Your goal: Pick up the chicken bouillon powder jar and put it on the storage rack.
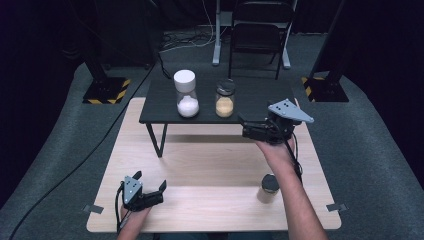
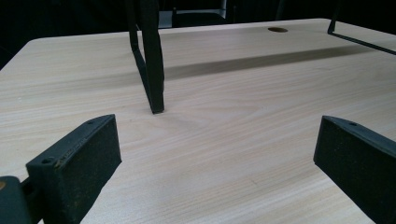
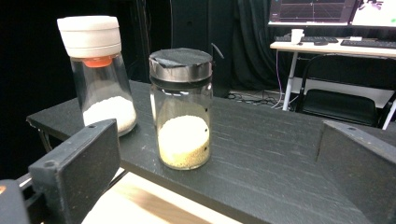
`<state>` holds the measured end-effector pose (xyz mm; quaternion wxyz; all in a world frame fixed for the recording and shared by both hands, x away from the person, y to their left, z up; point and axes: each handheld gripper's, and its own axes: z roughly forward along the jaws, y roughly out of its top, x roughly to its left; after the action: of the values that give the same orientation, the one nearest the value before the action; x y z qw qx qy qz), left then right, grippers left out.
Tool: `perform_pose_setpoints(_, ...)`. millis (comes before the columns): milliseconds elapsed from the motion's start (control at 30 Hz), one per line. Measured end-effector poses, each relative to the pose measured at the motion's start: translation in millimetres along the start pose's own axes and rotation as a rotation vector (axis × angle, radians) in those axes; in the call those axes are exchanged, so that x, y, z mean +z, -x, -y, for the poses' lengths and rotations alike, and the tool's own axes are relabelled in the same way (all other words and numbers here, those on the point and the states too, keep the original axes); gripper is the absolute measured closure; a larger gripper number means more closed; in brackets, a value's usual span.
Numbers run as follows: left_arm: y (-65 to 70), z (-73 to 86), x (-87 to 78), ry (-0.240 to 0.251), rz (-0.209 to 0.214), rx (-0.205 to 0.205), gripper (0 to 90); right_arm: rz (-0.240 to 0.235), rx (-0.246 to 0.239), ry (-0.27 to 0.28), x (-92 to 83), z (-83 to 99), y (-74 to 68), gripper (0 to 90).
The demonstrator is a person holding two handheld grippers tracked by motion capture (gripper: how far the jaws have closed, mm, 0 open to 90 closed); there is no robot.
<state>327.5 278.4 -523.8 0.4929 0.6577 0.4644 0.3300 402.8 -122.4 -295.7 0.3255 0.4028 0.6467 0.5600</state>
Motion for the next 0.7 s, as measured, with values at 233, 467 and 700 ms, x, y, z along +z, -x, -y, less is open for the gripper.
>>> perform_pose_setpoints(233, 0.6, 0.0, 0.1, -0.002, 0.002, 0.007, 0.2, 0.007, 0.003, 0.011, -12.1, 4.8, 3.5, 0.0)
perform_pose_setpoints(467, 2.6, 0.3, -0.5, 0.002, 0.010, 0.027, 0.2, 0.011, 0.021, 0.011, -18.4, 13.1, 6.2, 0.0)
perform_pose_setpoints(700, 3.0, 0.3, -0.4, 0.001, 0.011, 0.029, 0.2, 0.010, 0.018, 0.003, -21.9, 19.3, 7.6, 0.0)
